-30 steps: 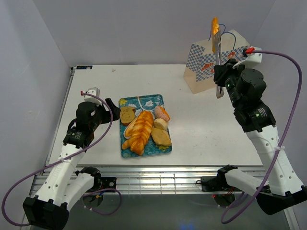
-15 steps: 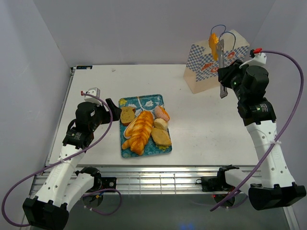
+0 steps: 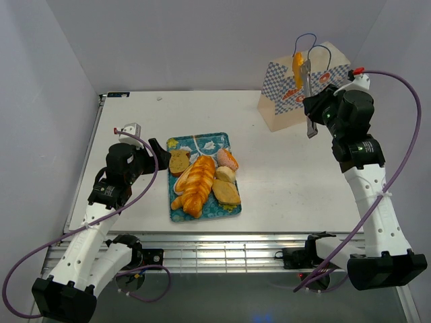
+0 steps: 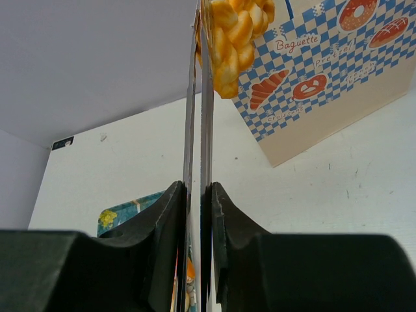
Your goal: Place the fake bread into the paper bag
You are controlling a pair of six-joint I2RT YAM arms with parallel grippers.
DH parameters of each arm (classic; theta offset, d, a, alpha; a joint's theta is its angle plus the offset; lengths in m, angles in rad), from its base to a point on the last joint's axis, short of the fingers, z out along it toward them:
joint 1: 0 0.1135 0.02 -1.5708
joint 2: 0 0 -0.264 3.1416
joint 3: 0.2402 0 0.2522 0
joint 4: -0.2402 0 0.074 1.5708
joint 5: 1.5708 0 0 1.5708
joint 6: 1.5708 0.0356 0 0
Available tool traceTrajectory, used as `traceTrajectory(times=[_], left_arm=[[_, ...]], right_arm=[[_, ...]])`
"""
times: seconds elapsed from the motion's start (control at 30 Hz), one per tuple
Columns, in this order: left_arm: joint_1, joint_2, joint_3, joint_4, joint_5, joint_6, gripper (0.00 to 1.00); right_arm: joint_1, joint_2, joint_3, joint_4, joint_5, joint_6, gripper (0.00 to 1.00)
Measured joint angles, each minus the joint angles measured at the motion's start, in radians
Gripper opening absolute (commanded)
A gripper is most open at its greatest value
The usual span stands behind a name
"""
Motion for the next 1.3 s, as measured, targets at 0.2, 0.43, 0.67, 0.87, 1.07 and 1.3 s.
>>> traceTrajectory(times=[0.2,0.43,0.67,0.87,1.07,1.3], left_arm=[[0.000,0.000,0.000,0.000,0.001,0.000,0.94],[0.000,0.000,0.000,0.001,0.002,0.000,0.94],[0.000,0.000,-0.001,0.003,0.005,0.000,0.94],[0.000,0.000,-0.002,0.003,0.006,0.000,0.94],[0.000,0.000,-0.002,0.004,0.008,0.000,0.94],[0.000,0.000,-0.002,0.004,0.010,-0.001,0.94]], right_arm=[[-0.013,0.037,0.011,0.000,-0.006,0.000,0.20],[-0.033,0.119,0.096,-0.001,-0.037,0.000,0.22],[-0.049,0.146,0.134,-0.007,-0.057,0.002,0.27],[-0.061,0.146,0.146,-0.006,-0.089,0.007,0.32],[-0.085,0.167,0.152,-0.006,-0.137,0.026,0.36],[-0.135,0.225,0.198,-0.006,-0.212,0.047,0.37]])
